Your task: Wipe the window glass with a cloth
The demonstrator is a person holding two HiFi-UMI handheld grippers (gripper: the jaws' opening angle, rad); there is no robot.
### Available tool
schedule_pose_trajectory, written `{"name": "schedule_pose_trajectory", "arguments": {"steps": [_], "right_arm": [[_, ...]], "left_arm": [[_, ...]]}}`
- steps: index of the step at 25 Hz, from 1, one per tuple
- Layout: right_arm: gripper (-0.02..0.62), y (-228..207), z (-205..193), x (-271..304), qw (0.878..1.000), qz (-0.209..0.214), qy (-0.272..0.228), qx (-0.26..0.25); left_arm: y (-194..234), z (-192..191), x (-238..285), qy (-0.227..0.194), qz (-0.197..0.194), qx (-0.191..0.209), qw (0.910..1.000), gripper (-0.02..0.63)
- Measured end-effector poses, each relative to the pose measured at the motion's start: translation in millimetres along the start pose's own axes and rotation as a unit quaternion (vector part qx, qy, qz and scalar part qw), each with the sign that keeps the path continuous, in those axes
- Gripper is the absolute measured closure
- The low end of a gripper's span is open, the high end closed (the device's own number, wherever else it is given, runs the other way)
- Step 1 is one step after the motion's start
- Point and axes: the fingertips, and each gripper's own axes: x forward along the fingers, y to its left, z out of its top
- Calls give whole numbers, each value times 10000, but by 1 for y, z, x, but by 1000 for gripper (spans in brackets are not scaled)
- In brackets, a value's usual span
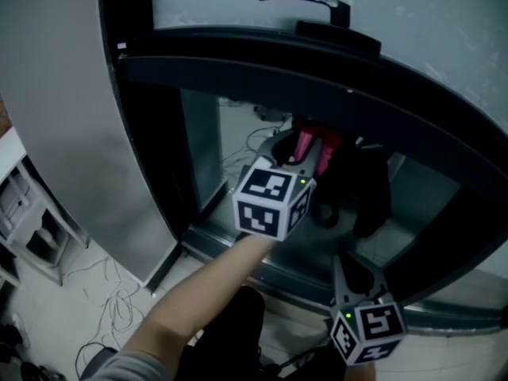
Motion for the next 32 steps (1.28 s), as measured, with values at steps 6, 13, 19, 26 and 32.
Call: {"name": "schedule_pose_trajectory", "arguments": {"steps": [6, 13, 19, 26, 32], "right_arm": [[571, 21, 8, 23, 9996, 244, 3, -158], [571, 48, 12, 53, 9982, 539, 73, -240], [571, 70, 16, 77, 9967, 758, 71, -277], [571, 90, 15, 101, 9952, 946, 134, -223], [571, 114, 20, 127, 9917, 1260, 111, -206]], "left_arm": [[57, 3, -16, 10, 402, 88, 9992, 489], [120, 12, -34, -62, 893, 238, 9957, 492], [182, 21, -54, -64, 1388, 413, 9894, 494], [237, 24, -72, -52, 1824, 501, 9819, 494], [283, 26, -87, -1, 2263, 622, 9721, 495]]}}
